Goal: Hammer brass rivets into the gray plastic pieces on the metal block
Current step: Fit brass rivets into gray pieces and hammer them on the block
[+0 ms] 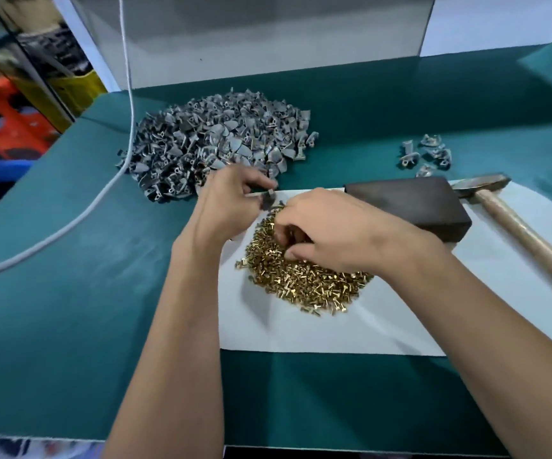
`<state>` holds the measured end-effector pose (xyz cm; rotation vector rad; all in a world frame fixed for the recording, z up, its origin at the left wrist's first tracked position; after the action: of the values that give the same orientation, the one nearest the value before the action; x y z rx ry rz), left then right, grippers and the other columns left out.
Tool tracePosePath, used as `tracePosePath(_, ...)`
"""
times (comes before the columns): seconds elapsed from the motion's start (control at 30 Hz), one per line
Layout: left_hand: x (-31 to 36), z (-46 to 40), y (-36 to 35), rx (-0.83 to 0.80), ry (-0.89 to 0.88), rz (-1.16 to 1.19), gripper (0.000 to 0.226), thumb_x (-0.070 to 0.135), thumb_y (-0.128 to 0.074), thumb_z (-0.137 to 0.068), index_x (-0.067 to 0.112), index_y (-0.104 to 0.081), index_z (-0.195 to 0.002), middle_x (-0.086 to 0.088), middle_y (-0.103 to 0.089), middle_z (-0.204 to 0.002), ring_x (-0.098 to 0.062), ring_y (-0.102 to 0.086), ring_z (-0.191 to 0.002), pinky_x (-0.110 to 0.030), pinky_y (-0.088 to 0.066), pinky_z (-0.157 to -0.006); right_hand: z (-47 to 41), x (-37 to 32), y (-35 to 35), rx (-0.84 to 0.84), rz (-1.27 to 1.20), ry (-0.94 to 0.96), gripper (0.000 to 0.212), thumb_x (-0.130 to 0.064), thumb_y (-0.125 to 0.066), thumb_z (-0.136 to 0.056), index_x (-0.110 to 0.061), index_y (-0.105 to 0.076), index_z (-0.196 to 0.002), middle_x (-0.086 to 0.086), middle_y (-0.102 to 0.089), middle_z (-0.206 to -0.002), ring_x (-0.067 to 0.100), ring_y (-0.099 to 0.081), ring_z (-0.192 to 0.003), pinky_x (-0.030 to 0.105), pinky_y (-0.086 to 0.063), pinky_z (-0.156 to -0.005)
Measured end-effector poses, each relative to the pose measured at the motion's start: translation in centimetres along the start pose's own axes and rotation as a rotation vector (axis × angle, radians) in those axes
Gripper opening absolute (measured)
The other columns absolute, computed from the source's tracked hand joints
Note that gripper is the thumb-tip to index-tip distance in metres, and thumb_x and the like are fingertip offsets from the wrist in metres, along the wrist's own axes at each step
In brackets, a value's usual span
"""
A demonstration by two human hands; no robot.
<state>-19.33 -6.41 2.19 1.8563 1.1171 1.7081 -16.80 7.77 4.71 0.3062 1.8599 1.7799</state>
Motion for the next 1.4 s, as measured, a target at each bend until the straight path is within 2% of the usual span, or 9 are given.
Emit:
tracePosePath(0.07,0.3,0.0,0.2,-0.020,-0.025,-0.004,0.019,0.008,-0.082,-0.084,0.024,-0.081,-0.093,0.025,-0.063,-0.066,0.006,-0.059,-0.057,-0.008,-0.042,-0.054,-0.3,0.1,-0.2,-0.012,-0.031,-0.031,0.008,-0.035,-0.074,-0.090,-0.028,-0.069,-0.087,-0.010,-0.067,-0.088,0.017,-0.064,-0.088,0.036,-0.052,-0.074)
tracePosePath(0.17,0.3,0.2,0.2,-0.058,-0.027,0.008,0.018,0.014,-0.084,-0.084,0.023,-0.080,-0.098,0.007,-0.075,-0.083,-0.017,-0.069,-0.070,-0.037,-0.058,-0.065,-0.6,0.5,-0.3,-0.022,-0.032,-0.047,0.005,-0.029,-0.075,-0.089,-0.028,-0.073,-0.084,-0.011,-0.070,-0.082,0.014,-0.066,-0.083,0.035,-0.054,-0.074)
tracePosePath(0.3,1.3,0.2,-0.1,-0.123,-0.133,0.000,0.027,0.013,-0.080,-0.085,0.023,-0.080,-0.110,0.014,-0.073,-0.098,0.002,-0.062,-0.084,-0.024,-0.051,-0.087,-0.9,0.8,0.1,0.009,-0.075,-0.070,0.008,-0.040,-0.075,-0.087,-0.032,-0.073,-0.085,-0.009,-0.069,-0.087,0.019,-0.067,-0.086,0.039,-0.056,-0.080)
tracePosePath(0.47,0.9,0.2,0.5,-0.027,-0.091,0.030,0.009,0.011,-0.084,-0.082,0.014,-0.081,-0.090,0.010,-0.071,-0.084,-0.001,-0.065,-0.074,-0.012,-0.048,-0.070,-1.1,0.5,0.7,0.122,-0.105,-0.081,0.020,-0.045,-0.071,-0.089,-0.032,-0.063,-0.077,-0.006,-0.067,-0.081,0.022,-0.066,-0.081,0.038,-0.056,-0.075)
tracePosePath(0.67,-1.6,0.1,3.5,0.223,0.158,0.437,0.012,0.018,-0.081,-0.087,0.009,-0.077,-0.093,-0.005,-0.075,-0.084,-0.017,-0.067,-0.072,-0.031,-0.057,-0.072,-2.3,0.6,1.8,0.218,-0.095,-0.151,0.020,-0.042,-0.065,-0.093,-0.029,-0.063,-0.079,0.001,-0.071,-0.086,0.027,-0.068,-0.085,0.038,-0.056,-0.077)
tracePosePath(0.8,-4.9,1.1,5.0,0.462,0.400,0.662,0.012,0.017,-0.083,-0.086,0.010,-0.076,-0.092,-0.008,-0.076,-0.085,-0.025,-0.073,-0.079,-0.044,-0.063,-0.085,-5.0,-1.3,0.8,0.160,-0.027,-0.155,0.061,-0.075,-0.062,-0.082,-0.021,-0.064,-0.108,0.001,-0.058,-0.098,0.027,-0.058,-0.102,0.038,-0.045,-0.079)
tracePosePath(0.9,-6.3,1.6,5.2,0.554,0.515,0.731,0.010,0.015,-0.084,-0.083,0.012,-0.074,-0.082,-0.008,-0.073,-0.075,-0.021,-0.067,-0.067,-0.042,-0.062,-0.077,-7.0,-2.7,-0.8,0.065,0.003,-0.174,0.087,-0.085,-0.064,-0.071,-0.016,-0.059,-0.124,0.009,-0.054,-0.119,0.032,-0.049,-0.119,0.046,-0.047,-0.094)
tracePosePath(1.13,-6.7,1.6,4.6,0.562,0.542,0.857,0.018,0.009,-0.084,-0.081,0.002,-0.074,-0.094,-0.016,-0.071,-0.078,-0.024,-0.063,-0.065,-0.033,-0.054,-0.065,-8.1,-4.6,-1.7,-0.048,-0.046,0.033,0.008,-0.022,-0.073,-0.091,-0.014,-0.071,-0.093,0.005,-0.068,-0.093,0.028,-0.067,-0.090,0.030,-0.051,-0.077)
tracePosePath(1.4,-4.6,1.3,3.5,0.490,0.468,0.931,0.023,-0.006,-0.081,-0.081,0.005,-0.060,-0.082,-0.014,-0.070,-0.076,-0.020,-0.071,-0.062,-0.025,-0.059,-0.062,-5.7,-1.7,-0.9,-0.207,-0.004,0.028,0.007,-0.023,-0.074,-0.092,-0.016,-0.075,-0.091,0.000,-0.072,-0.087,0.020,-0.068,-0.084,0.031,-0.054,-0.077)
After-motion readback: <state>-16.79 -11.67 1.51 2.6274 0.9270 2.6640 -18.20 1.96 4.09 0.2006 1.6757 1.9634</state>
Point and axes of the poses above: each hand's wrist, its own z-axis away from the middle knuckle, its own y-axis out of the back of the hand, x = y × z, the point moved 8 cm from there along -z, towards the middle knuckle
